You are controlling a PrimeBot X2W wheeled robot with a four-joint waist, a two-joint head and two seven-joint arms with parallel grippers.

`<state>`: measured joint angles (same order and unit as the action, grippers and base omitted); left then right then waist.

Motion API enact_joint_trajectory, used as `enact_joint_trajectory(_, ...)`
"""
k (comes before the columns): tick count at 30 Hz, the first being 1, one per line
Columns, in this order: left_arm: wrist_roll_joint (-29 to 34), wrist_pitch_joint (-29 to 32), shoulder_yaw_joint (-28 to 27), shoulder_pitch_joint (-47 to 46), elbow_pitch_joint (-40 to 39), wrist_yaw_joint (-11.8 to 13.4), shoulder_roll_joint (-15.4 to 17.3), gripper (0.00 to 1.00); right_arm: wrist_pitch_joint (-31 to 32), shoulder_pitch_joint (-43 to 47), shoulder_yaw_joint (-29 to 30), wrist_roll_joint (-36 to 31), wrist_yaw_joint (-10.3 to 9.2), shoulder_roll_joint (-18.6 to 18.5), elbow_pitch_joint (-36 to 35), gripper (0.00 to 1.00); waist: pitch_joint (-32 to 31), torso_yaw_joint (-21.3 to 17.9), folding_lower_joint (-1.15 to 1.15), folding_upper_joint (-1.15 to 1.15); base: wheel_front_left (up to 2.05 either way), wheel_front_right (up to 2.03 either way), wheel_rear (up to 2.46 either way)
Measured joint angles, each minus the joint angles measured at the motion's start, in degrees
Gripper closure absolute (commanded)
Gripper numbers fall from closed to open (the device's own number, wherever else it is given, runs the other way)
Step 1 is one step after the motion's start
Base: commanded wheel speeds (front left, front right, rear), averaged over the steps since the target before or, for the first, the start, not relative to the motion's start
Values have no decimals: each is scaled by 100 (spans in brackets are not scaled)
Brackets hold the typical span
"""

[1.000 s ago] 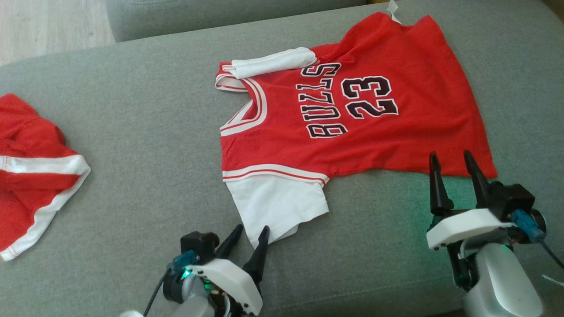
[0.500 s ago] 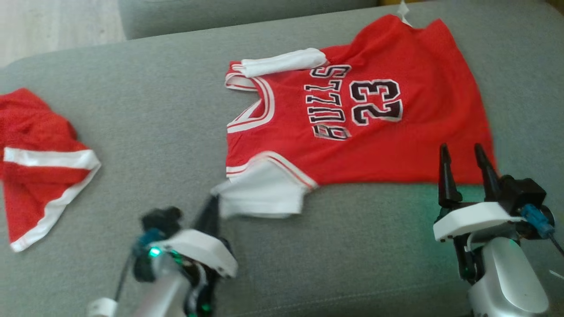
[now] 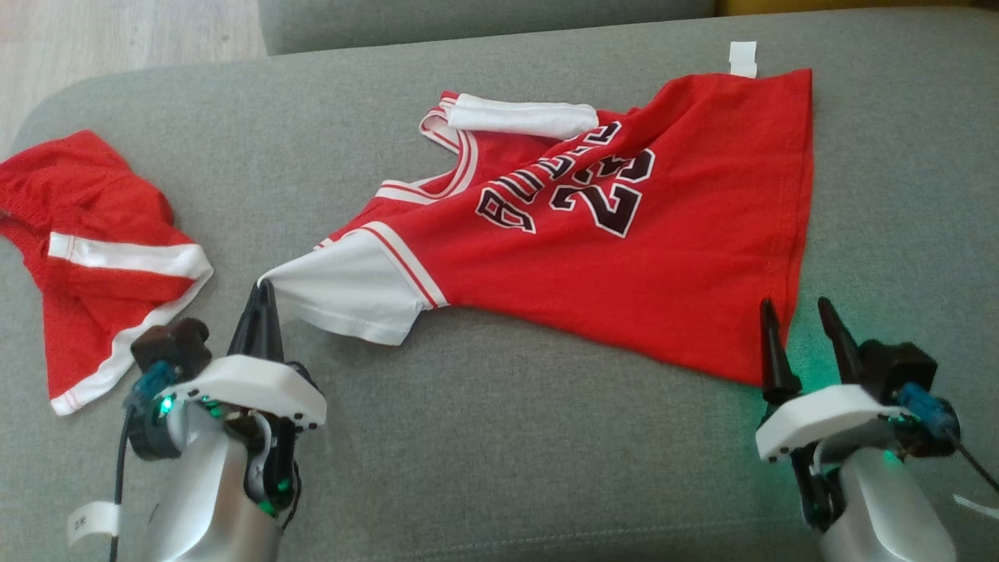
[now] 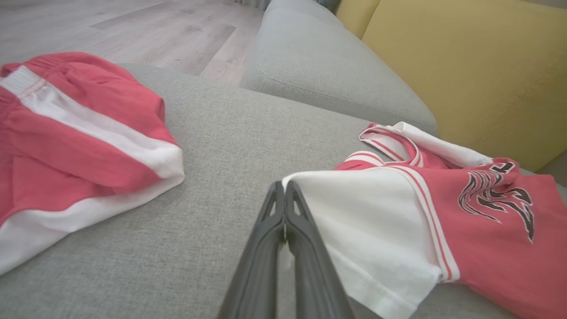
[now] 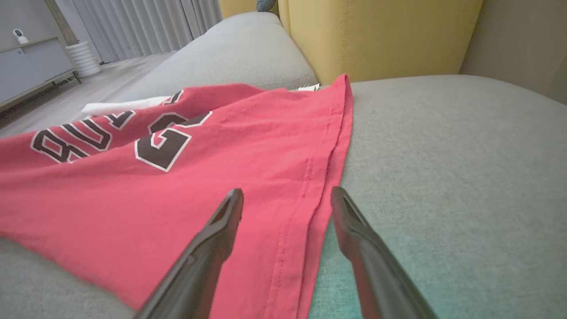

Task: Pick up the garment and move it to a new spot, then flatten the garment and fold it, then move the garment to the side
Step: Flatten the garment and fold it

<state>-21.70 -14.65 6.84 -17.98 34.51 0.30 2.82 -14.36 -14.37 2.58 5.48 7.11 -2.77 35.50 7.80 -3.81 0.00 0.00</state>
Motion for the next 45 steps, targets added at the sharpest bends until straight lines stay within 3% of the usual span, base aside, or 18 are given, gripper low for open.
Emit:
enact_joint_trajectory(16, 80, 0, -104, 25, 87, -183, -90, 100, -60, 298, -445, 125, 0, 8, 826, 0, 64, 28, 0, 0, 0, 0, 0)
enact_joint_trajectory(17, 80, 0, -104, 25, 87, -183, -90, 100, -60, 298, -445, 125, 0, 8, 826, 5, 64, 28, 0, 0, 0, 0, 0)
enact_joint_trajectory(19, 79, 0, -55, 25, 80, -182, -90, 100, -78, 251, -439, 125, 0, 8, 902, 94, 72, 40, 0, 0, 0, 0, 0)
enact_joint_trajectory(20, 79, 0, -40, 25, 76, -182, -91, 100, -81, 203, -441, 125, 0, 7, 964, 100, 75, 45, 0, 0, 0, 0, 0)
enact_joint_trajectory(27, 14, 0, -79, 24, -136, -190, -94, 100, -34, 86, -396, 495, 0, 10, 844, 100, -39, 44, 0, 0, 0, 0, 0)
enact_joint_trajectory(34, 192, 0, -454, -227, -535, -450, -78, 100, -26, -583, -638, 1028, 0, -32, -260, 100, -517, 5, 0, 0, 0, 0, 0)
enact_joint_trajectory(45, 289, 183, -374, -2072, -1034, -695, 328, 100, 385, -2312, -955, 1873, 0, -922, -1444, 100, -950, 207, 0, 0, 0, 0, 0)
